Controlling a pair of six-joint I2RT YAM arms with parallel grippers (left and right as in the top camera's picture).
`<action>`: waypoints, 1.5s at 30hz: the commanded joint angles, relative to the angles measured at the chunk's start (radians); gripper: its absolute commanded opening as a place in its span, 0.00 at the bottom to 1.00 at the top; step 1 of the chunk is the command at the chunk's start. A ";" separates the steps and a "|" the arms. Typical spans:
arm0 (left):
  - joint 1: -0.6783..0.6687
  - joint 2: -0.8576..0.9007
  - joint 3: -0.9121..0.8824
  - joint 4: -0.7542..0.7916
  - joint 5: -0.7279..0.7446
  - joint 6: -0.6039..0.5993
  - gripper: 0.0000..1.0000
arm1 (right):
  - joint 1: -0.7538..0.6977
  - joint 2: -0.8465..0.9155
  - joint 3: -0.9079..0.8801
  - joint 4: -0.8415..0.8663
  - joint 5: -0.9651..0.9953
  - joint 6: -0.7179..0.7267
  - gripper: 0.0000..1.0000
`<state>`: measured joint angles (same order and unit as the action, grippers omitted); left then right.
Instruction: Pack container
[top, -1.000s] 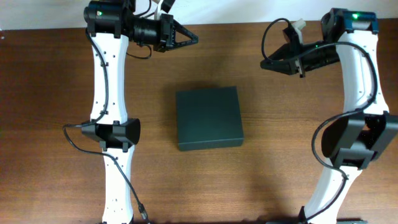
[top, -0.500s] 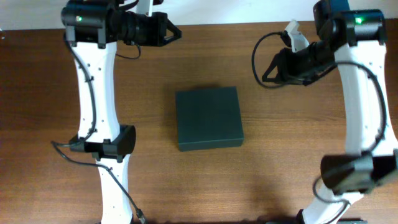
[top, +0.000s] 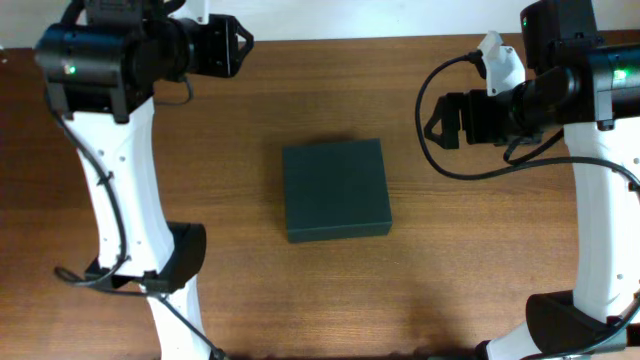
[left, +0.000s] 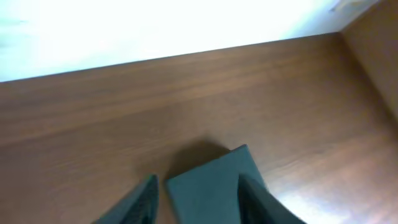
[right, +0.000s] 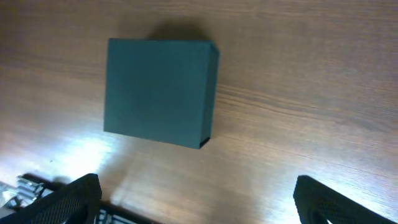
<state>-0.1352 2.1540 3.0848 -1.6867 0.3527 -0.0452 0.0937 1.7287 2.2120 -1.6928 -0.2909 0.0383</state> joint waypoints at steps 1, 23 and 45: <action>0.005 -0.078 -0.084 -0.001 -0.129 0.016 0.66 | 0.005 -0.031 -0.002 -0.006 0.115 0.027 0.99; 0.005 -0.362 -0.644 -0.001 -0.245 0.016 0.99 | 0.005 -0.314 -0.391 -0.006 0.213 0.020 0.99; 0.005 -0.570 -1.159 0.090 -0.248 -0.014 0.99 | 0.005 -0.546 -0.684 0.032 0.225 0.067 0.99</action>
<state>-0.1352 1.5967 1.9610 -1.6260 0.1150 -0.0498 0.0937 1.1721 1.5333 -1.6821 -0.0864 0.0978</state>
